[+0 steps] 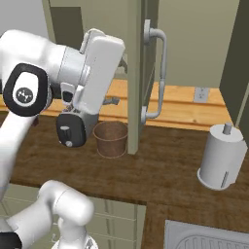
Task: Open the cabinet, pick up the bread from the cabinet and place it in the basket. Then move the basket to the dining counter.
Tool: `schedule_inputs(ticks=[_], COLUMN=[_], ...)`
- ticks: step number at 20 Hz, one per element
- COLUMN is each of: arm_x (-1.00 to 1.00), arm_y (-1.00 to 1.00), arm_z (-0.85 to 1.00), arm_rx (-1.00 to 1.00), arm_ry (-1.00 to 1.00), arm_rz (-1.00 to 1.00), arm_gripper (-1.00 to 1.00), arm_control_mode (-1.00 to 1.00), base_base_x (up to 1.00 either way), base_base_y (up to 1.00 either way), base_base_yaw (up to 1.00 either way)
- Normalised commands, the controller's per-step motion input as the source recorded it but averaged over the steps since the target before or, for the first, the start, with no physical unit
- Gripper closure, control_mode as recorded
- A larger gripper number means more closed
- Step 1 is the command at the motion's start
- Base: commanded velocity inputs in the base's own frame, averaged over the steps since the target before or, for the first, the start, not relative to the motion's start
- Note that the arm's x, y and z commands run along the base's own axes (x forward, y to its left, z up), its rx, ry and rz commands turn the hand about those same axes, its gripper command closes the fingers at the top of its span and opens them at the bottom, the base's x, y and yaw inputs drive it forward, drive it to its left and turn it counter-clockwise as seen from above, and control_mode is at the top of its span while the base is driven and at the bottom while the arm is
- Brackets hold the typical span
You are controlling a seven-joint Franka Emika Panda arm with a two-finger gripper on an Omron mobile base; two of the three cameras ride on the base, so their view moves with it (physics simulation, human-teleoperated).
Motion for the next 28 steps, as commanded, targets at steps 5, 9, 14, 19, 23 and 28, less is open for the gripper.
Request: schedule_inputs(ticks=[5,9,14,19,23,28], arm_x=[0.38,0.49,0.21,0.00,0.00,-0.10], arm_y=[0.95,1.00,0.85,0.50,0.21,0.00], arm_z=[-0.22,-0.04,0.14,0.04,0.00,-0.03], arm_rx=[0.00,0.00,-0.10,-0.35,-0.44,-0.46], arm_ry=[-0.23,-0.08,0.12,0.27,0.32,0.29], arm_rz=[0.10,0.14,0.35,0.50,0.60,0.75], arm_gripper=[-1.00,-1.00,-1.00,-1.00,-1.00,-1.00], arm_control_mode=[-1.00,-1.00,-1.00,-1.00,-1.00,-1.00], base_base_x=[0.00,0.00,0.00,0.00,0.00,0.00], base_base_y=[0.00,0.00,0.00,0.00,0.00,0.00], base_base_yaw=[0.00,0.00,0.00,0.00,0.00,0.00])
